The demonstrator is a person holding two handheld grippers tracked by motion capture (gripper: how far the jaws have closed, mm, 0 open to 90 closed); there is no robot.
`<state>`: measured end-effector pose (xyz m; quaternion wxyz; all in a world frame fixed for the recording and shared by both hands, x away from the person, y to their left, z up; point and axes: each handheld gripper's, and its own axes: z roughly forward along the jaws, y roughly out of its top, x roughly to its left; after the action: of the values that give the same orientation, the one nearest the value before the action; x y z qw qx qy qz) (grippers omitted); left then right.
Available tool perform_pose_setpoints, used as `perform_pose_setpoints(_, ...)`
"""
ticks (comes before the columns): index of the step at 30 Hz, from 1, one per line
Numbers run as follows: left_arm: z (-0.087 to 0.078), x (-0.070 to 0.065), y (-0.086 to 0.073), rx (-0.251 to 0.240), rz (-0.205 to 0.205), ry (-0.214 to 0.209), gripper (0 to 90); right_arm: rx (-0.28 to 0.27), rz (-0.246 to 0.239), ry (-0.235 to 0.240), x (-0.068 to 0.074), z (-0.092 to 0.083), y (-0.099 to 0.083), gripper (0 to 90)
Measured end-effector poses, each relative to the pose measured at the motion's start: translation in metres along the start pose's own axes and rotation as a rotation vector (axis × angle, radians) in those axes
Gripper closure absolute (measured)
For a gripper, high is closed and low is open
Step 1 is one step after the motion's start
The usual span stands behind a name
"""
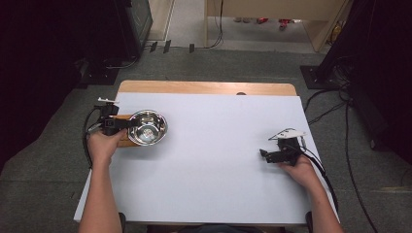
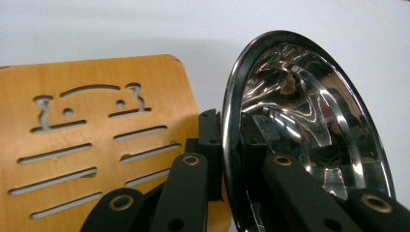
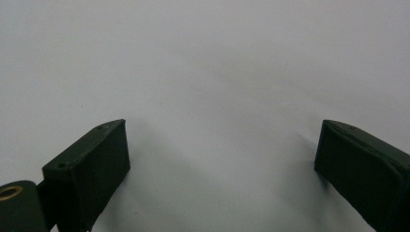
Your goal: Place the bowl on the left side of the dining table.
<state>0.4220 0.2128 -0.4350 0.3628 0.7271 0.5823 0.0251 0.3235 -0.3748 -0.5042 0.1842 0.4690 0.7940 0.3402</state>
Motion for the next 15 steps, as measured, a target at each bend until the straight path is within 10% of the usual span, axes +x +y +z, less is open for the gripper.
perform_pose_setpoints(15,0.0,0.017,-0.001,-0.025,-0.042,0.025,85.5,0.0,0.0,0.0,0.0,0.0,0.0,4.8)
